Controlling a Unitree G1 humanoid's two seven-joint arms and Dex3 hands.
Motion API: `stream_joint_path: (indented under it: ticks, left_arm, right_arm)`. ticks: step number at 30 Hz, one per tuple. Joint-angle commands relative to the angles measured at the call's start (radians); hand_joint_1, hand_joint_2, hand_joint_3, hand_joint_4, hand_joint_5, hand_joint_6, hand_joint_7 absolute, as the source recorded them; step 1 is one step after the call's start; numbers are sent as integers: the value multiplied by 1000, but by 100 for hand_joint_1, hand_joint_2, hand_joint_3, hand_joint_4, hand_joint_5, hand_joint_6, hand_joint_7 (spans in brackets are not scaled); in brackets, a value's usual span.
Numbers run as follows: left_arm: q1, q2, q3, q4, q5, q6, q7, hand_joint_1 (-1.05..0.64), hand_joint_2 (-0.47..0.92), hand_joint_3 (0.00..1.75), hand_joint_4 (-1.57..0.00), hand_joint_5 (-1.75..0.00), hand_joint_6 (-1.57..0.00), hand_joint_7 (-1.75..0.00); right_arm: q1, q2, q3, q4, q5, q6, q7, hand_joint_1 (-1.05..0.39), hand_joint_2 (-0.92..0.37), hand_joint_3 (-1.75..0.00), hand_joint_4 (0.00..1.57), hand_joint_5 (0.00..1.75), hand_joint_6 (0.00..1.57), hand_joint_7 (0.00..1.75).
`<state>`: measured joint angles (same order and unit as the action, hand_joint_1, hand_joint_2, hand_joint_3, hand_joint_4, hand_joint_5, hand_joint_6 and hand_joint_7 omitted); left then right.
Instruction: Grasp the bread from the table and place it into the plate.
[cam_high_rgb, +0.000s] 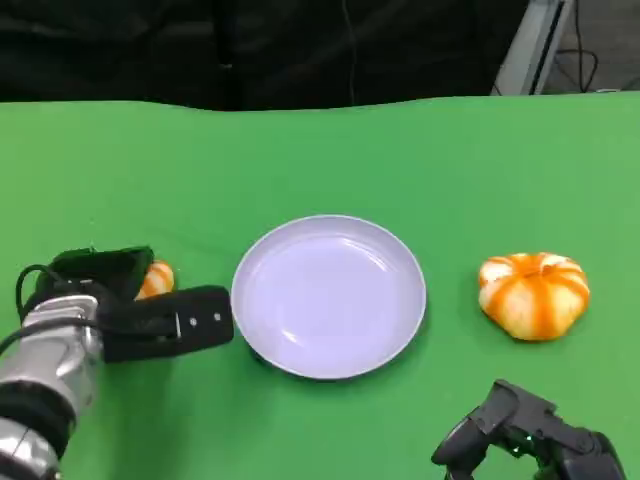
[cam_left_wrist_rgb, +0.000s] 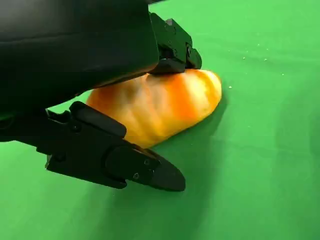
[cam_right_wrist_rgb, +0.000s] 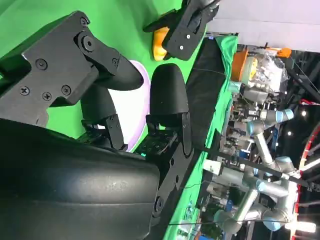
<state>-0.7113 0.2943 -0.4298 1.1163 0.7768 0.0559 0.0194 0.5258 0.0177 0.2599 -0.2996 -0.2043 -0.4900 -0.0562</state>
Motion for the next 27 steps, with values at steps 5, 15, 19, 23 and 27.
stream_joint_path:
  ticks: [5,15,19,23,27]
  left_arm:
    - [53,48,-7,102,-54,-264,279,-23,85,1,-86,-124,-116,-33]
    - [84,90,-25,-16,-36,-479,567,-18,62,78,-84,-175,-62,-174]
    - [92,98,-16,-82,-34,-510,642,-16,46,107,-86,-175,-66,-175]
    - [109,103,9,-185,-52,-540,663,-15,42,119,-88,-175,-68,-175]
    - [129,99,23,-300,-43,-550,667,-12,33,135,-92,-175,-71,-175]
  right_arm:
    - [12,-8,-3,-15,0,-7,-4,-8,-37,-125,70,158,76,130]
    - [-5,-12,-8,3,9,-12,2,-9,-37,-126,70,159,76,131]
    - [-7,-11,-8,6,11,-13,2,-9,-37,-126,70,159,76,132]
    - [-7,-9,-5,5,6,-7,1,-8,-36,-127,70,160,76,132]
    - [-8,-9,-4,3,-2,-10,-1,-7,-35,-129,70,160,76,133]
